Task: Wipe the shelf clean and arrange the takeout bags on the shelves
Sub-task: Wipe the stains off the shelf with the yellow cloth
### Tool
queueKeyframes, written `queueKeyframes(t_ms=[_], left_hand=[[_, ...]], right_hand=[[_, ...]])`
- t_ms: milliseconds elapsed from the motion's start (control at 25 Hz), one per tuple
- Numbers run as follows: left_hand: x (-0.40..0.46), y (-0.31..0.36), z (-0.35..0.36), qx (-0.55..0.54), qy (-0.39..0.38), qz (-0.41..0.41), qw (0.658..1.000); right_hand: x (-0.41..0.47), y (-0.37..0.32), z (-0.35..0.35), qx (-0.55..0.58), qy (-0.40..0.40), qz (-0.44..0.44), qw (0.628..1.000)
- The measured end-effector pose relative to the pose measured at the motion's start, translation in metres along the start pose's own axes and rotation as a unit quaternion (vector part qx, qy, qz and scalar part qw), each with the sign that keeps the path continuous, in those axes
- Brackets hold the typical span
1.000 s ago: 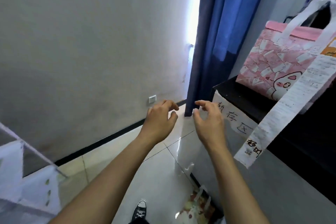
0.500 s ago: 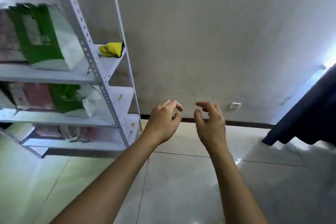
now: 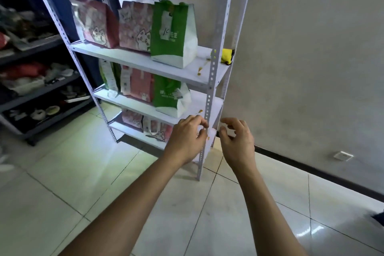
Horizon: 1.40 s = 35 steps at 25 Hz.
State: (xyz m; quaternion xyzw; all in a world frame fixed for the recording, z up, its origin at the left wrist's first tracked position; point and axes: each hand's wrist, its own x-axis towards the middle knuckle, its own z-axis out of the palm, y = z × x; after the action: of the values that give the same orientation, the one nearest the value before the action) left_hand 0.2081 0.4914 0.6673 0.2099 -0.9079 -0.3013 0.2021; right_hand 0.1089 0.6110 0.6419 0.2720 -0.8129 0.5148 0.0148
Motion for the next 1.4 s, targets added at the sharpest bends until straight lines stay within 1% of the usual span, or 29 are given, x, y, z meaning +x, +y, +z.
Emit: queueKeyframes(t_ms=[240,440,680,880,1080,1280,1400], left_hand=[[-0.043,-0.082,-0.084,-0.015,0.029,-0.023,0.999],[-0.064,-0.135,-0.147,-0.034,0.071,-0.04,0.996],[-0.06,-0.19,-0.188,-0.031,0.106,-0.076,0.991],[-0.033,-0.247,-0.215,-0.033,0.135,-0.108,0.984],[0.024,-0.304,-0.259,0.005,0.153,-0.15,0.977],[0.081,-0.35,-0.287,0.026,0.157,-0.148,0.976],[0.101,-0.376,-0.295,0.027,0.155,-0.149,0.976]], right_hand=[[-0.039,-0.068,0.098,-0.007,-0.033,-0.026,0.999],[-0.058,-0.123,0.169,-0.007,-0.067,-0.06,0.996],[-0.05,-0.16,0.23,-0.017,-0.112,-0.077,0.991],[-0.021,-0.178,0.298,0.01,-0.146,-0.08,0.986],[0.034,-0.209,0.38,0.057,-0.164,-0.08,0.981],[0.095,-0.223,0.442,0.067,-0.168,-0.095,0.979],[0.117,-0.226,0.47,0.06,-0.168,-0.084,0.98]])
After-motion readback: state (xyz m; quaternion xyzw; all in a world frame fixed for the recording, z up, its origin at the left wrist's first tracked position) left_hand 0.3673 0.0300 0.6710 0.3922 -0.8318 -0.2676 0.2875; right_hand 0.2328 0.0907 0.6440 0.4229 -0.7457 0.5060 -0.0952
